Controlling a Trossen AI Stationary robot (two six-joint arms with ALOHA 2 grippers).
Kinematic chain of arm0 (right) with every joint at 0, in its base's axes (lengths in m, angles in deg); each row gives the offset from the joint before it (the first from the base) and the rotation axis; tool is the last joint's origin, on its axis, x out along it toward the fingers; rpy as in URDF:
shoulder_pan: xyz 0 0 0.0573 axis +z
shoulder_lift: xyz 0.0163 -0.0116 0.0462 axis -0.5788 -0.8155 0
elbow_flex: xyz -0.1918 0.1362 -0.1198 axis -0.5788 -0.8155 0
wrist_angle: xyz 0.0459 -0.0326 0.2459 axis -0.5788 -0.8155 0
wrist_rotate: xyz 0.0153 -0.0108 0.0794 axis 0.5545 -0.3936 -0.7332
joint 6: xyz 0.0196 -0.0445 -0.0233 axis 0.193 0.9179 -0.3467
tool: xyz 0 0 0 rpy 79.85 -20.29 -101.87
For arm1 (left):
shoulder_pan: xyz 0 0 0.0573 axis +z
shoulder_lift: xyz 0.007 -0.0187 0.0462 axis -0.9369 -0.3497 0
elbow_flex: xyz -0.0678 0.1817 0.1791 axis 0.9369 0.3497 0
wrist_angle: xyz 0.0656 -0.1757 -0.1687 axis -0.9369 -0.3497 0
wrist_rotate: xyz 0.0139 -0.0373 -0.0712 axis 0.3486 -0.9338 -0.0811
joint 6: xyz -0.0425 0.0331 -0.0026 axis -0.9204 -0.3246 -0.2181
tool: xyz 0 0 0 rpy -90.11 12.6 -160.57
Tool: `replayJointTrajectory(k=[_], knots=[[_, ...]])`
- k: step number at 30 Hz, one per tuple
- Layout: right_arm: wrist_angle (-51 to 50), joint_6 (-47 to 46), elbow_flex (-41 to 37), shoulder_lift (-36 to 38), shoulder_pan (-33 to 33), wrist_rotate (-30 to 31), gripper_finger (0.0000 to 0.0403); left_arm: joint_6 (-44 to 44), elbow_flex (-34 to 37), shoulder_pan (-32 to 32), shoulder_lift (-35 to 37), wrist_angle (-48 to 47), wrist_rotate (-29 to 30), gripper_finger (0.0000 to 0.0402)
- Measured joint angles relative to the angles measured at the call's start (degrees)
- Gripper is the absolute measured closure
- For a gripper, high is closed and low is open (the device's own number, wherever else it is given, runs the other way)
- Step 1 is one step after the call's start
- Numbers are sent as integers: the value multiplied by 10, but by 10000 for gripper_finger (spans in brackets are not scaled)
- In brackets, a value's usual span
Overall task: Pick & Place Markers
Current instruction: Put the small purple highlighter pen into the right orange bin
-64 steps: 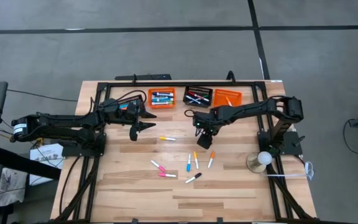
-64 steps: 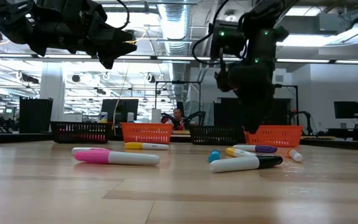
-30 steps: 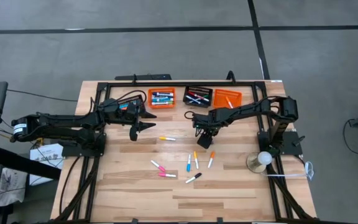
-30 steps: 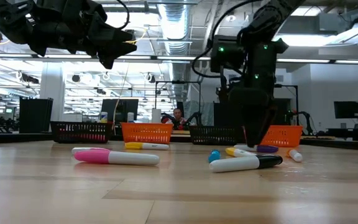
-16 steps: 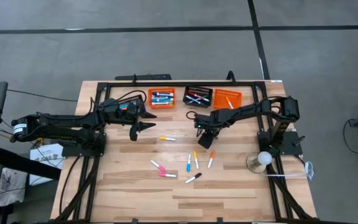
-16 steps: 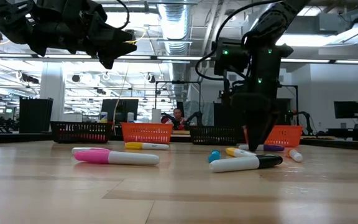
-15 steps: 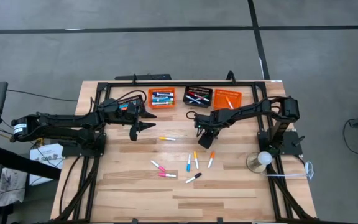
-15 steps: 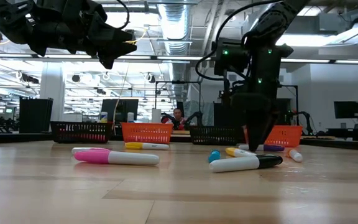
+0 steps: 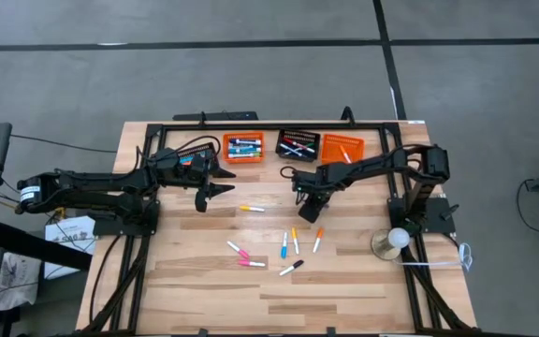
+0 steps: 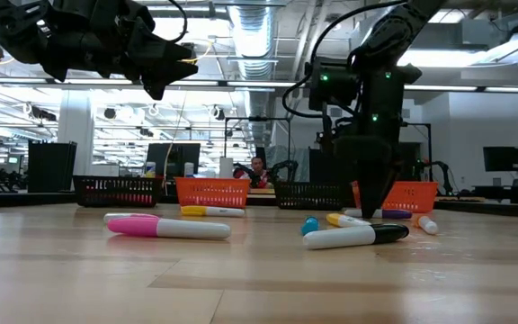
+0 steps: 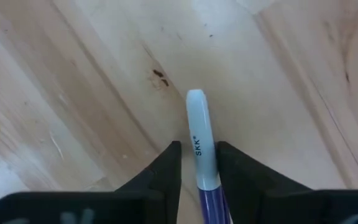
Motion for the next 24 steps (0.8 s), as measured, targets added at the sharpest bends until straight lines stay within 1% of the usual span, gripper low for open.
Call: replayJointTrajectory(k=[6,12,19,24], knots=[[-18,23,31,-3,-6,-8,289,0,0,0,0,0,0,224],[-58,50,55,-2,-21,-6,266,0,0,0,0,0,0,224],[-80,134,55,-2,-23,-17,244,0,0,0,0,0,0,224],[-77,217,54,-1,-21,-3,234,0,0,0,0,0,0,224]])
